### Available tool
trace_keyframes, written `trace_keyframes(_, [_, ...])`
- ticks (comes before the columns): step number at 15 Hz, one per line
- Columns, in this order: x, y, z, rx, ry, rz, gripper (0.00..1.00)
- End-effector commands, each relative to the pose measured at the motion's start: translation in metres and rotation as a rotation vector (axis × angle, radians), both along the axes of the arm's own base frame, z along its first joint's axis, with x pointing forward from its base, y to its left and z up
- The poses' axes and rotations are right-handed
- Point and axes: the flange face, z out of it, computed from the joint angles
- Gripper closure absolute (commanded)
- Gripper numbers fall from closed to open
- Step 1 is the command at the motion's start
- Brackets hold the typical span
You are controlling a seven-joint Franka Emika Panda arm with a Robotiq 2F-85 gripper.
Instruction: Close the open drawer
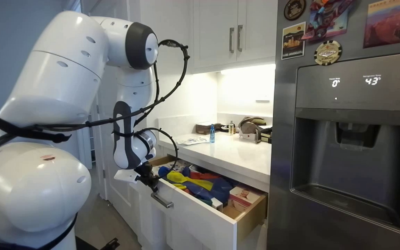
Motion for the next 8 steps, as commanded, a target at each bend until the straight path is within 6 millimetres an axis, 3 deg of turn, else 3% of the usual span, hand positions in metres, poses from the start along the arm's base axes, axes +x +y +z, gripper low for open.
trace_keyframes(1, [0.012, -0.011, 0.01, -0.027, -0.048, -0.011, 0.99])
trace_keyframes(8, [0.039, -0.041, 0.009, -0.043, -0.063, -0.029, 0.99])
